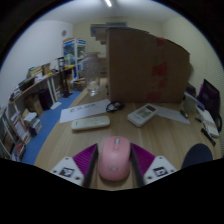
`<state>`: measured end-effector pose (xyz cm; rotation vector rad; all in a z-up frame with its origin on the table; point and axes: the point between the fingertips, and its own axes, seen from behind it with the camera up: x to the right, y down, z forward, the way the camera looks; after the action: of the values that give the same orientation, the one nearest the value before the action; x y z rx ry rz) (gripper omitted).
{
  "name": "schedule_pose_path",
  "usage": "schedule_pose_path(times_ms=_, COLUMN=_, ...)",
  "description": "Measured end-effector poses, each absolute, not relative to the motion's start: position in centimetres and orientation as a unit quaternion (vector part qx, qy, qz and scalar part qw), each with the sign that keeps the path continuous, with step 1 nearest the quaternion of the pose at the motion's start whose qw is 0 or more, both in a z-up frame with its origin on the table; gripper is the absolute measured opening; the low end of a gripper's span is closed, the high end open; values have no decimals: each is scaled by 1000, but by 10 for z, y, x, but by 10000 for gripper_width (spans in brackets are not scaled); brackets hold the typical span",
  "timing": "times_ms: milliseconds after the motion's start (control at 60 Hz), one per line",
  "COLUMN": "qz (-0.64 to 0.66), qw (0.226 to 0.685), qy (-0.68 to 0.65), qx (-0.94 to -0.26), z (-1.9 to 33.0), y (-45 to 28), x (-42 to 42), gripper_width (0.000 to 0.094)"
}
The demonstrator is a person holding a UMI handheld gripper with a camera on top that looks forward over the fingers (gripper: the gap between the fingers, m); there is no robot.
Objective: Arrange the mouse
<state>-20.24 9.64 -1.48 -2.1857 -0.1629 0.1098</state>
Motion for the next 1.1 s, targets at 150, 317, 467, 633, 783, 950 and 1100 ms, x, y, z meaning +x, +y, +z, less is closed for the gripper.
schedule_pose_path(times_ms=150, qz=57, qw=428, qy=-77, qx=-898, z=-17, y=94, x=-203, gripper_width=398)
schedule_pose_path(times_ms=317, qz=94, qw=414, qy=-117, qx=-898, z=6, y=76, x=-212, gripper_width=321)
schedule_pose_path(times_ms=467, qz=112, qw=523, qy=-146, qx=-832, z=149, y=65, x=-179, gripper_width=321)
schedule_pose_path(times_ms=633, qz=65, qw=589, qy=-94, qx=-800, z=232, y=65, x=-35, gripper_width=320)
schedule_pose_path(times_ms=783, qz=21, qw=527, qy=-62, qx=-847, z=134, y=48, x=68, gripper_width=320)
schedule_pose_path(times_ms=950, qz=33, qw=450, qy=-54, qx=-891, z=24, y=21, x=89, gripper_width=321)
schedule_pose_path(times_ms=1100, qz=29, qw=428, qy=-61, qx=-901, z=-16, y=11, x=89, gripper_width=370)
